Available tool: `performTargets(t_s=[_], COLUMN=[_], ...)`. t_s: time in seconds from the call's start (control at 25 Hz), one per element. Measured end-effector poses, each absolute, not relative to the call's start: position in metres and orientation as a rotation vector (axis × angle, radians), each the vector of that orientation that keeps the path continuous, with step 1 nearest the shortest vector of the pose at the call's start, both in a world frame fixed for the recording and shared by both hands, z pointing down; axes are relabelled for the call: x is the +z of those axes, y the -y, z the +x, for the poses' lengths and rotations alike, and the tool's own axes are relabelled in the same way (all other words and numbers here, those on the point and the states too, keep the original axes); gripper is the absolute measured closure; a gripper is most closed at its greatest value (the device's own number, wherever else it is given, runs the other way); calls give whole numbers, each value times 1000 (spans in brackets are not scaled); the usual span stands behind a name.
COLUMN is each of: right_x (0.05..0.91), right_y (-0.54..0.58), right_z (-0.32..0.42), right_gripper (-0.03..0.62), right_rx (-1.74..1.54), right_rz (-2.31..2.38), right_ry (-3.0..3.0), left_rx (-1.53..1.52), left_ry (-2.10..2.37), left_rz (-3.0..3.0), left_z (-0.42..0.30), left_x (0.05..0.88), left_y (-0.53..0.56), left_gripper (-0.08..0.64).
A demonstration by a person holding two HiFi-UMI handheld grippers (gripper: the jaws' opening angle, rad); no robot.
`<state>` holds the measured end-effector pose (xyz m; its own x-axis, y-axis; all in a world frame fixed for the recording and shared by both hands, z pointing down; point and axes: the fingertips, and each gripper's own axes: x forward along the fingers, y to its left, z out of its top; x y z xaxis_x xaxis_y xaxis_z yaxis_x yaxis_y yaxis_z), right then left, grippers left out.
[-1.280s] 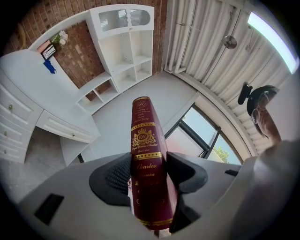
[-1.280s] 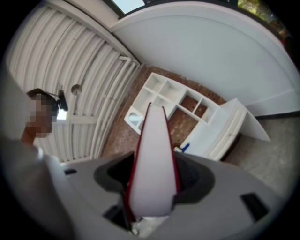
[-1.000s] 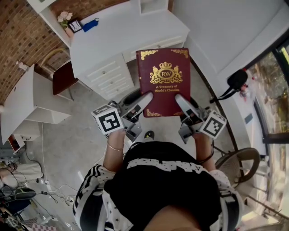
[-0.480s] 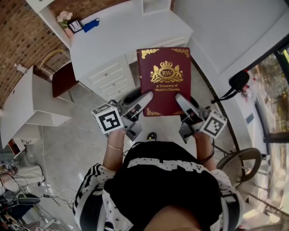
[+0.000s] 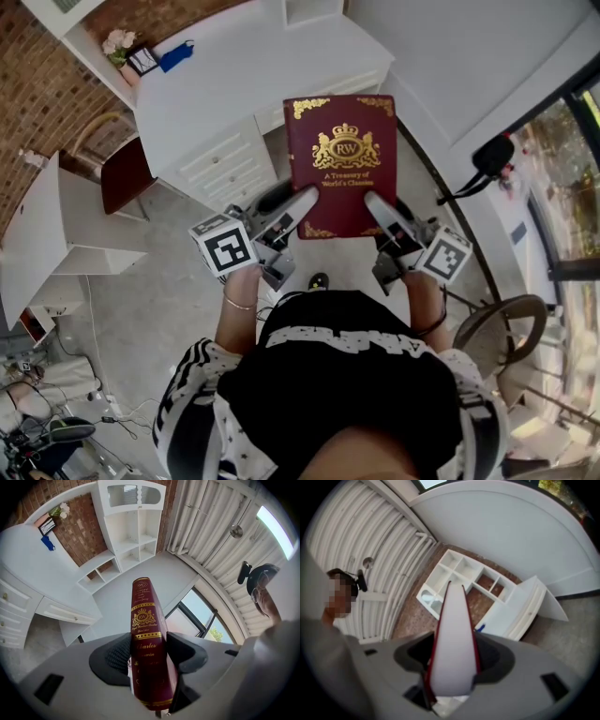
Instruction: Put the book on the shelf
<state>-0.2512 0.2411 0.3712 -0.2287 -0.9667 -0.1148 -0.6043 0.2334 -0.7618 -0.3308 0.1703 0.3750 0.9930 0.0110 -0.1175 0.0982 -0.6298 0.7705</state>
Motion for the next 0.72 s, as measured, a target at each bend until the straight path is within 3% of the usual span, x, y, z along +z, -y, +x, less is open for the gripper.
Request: performTargets(t_s=[0.72], right_x=[375], right_y=[-249], right_z=[-206], right_gripper=[333], right_rx=[-803], right_rz=[-1454], right_ry=[-1885], left_rx=[-112], left_ry=[-86], left_rz=[2229], left_z=[-285], left_x=[380], left_y=[-176], left_gripper=[304])
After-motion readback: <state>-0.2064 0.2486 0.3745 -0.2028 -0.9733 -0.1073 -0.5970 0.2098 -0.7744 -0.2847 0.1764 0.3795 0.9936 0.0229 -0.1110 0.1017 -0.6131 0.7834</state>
